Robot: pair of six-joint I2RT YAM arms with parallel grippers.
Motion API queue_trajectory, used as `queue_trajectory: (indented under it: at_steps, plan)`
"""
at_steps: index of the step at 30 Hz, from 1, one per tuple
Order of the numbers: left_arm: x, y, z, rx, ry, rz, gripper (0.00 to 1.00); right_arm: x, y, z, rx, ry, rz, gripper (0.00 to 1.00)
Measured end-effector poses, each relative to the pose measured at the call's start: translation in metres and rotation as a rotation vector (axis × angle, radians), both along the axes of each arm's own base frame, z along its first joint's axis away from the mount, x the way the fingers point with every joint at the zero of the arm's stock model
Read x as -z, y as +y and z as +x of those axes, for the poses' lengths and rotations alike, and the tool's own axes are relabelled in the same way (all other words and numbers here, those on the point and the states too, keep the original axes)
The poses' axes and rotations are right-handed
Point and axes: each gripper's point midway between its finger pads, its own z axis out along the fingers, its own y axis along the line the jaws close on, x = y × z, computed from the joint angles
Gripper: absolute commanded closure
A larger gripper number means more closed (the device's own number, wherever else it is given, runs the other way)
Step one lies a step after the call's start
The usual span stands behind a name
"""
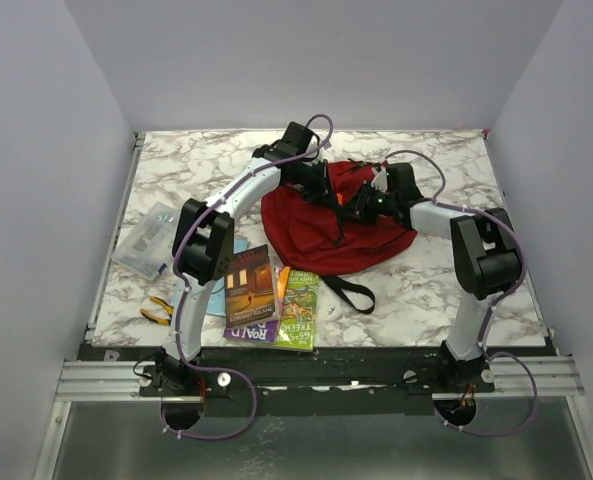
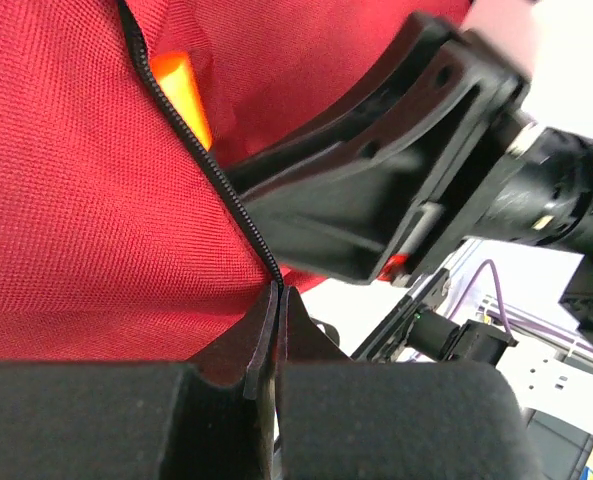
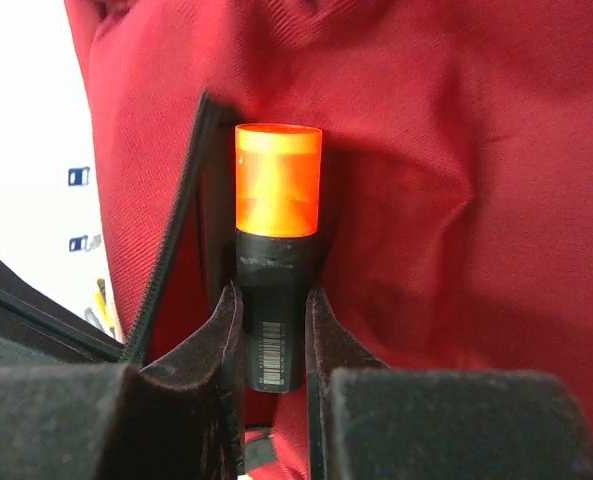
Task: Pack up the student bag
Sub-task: Place the stationery in the student bag, then pick up the stationery from the center of the board.
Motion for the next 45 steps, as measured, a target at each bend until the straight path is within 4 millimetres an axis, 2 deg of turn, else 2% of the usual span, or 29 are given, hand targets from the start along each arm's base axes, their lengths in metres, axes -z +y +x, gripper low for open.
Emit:
queue_trajectory:
  at_steps: [6, 10, 11, 14, 20, 24, 29, 31, 33, 35, 38, 41, 43, 45]
  plan:
    - [0.000, 0.005, 0.004, -0.011, 0.000, 0.000, 1.00, 0.002, 0.033, -0.010, -0.105, 0.009, 0.066, 0.75]
    - [0.000, 0.009, 0.007, -0.021, 0.000, 0.001, 1.00, 0.004, 0.037, -0.008, -0.123, 0.006, 0.079, 0.53]
    - [0.001, 0.011, 0.008, -0.025, 0.002, 0.003, 1.00, 0.006, 0.036, -0.008, -0.123, 0.008, 0.076, 0.50]
    - [0.001, 0.014, 0.010, -0.032, 0.004, 0.002, 1.00, 0.009, 0.033, -0.006, -0.115, 0.007, 0.048, 0.41]
    - [0.001, 0.016, 0.012, -0.037, 0.006, 0.001, 1.00, 0.006, 0.021, -0.003, -0.066, -0.008, -0.031, 0.40]
    - [0.000, 0.017, 0.013, -0.040, 0.006, 0.000, 1.00, -0.008, 0.010, -0.005, -0.033, -0.032, -0.084, 0.36]
    - [0.000, 0.017, 0.012, -0.039, 0.012, -0.004, 1.00, -0.045, -0.014, -0.004, 0.044, -0.114, -0.168, 0.26]
    - [0.001, 0.017, 0.012, -0.038, 0.014, -0.005, 1.00, -0.062, -0.033, -0.001, 0.103, -0.160, -0.211, 0.25]
    - [0.003, 0.016, 0.011, -0.034, 0.020, -0.006, 1.00, -0.075, -0.061, 0.002, 0.186, -0.196, -0.249, 0.25]
    - [0.005, 0.015, 0.010, -0.031, 0.025, -0.006, 1.00, -0.080, -0.104, -0.001, 0.301, -0.206, -0.285, 0.23]
    - [0.006, 0.012, 0.009, -0.025, 0.029, -0.006, 1.00, -0.073, -0.192, -0.014, 0.544, -0.176, -0.365, 0.15]
    - [0.007, 0.011, 0.007, -0.019, 0.033, -0.008, 1.00, -0.057, -0.275, -0.041, 0.825, -0.110, -0.465, 0.14]
    - [0.007, 0.008, 0.005, -0.015, 0.034, -0.008, 1.00, -0.046, -0.312, -0.060, 0.982, -0.059, -0.507, 0.13]
    - [0.006, 0.006, 0.003, -0.010, 0.034, -0.010, 1.00, -0.034, -0.341, -0.076, 1.107, -0.007, -0.541, 0.13]
